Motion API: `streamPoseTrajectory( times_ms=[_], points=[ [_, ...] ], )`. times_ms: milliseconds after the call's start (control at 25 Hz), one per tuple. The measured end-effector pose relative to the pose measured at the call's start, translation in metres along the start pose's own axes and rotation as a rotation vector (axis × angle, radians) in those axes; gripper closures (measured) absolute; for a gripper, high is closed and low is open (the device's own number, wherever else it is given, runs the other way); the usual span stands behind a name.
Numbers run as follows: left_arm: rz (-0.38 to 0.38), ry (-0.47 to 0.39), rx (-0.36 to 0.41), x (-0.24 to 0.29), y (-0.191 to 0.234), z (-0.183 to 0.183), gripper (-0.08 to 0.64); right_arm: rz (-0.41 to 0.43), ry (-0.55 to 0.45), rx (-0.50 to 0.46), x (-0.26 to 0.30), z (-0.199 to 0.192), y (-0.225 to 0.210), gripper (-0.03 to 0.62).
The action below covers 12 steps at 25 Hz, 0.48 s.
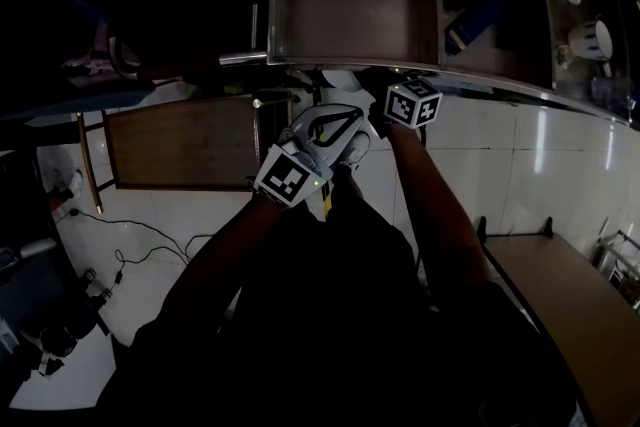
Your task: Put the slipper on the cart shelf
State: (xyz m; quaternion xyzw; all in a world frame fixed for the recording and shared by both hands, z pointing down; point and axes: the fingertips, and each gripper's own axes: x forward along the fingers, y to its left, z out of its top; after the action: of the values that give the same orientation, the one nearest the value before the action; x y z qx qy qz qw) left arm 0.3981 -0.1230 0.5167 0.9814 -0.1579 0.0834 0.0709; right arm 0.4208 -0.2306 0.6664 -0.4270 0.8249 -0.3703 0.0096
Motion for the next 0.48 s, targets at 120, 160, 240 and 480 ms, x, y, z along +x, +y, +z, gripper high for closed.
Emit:
streamPoseTrajectory(
  times_ms=[120, 160, 240, 480],
  points=[
    [0.008, 0.005, -0.001, -0.002, 0.0, -0.003, 0.555, 0.016, -0.052, -0.004, 0.004, 0.008, 0.001, 0.526],
    [0.011, 0.006, -0.004, -0.003, 0.0, -0.004, 0.555, 0.023, -0.069, 0.001, 0.006, 0.01, 0.0, 0.526],
    [0.018, 0.007, -0.007, -0.004, 0.0, -0.005, 0.555, 0.02, -0.096, -0.007, 0.007, 0.015, -0.001, 0.526],
    [0.036, 0.014, -0.011, -0.005, 0.002, -0.009, 0.555, -0.079, -0.109, -0.172, 0.004, 0.02, -0.006, 0.503]
  ],
)
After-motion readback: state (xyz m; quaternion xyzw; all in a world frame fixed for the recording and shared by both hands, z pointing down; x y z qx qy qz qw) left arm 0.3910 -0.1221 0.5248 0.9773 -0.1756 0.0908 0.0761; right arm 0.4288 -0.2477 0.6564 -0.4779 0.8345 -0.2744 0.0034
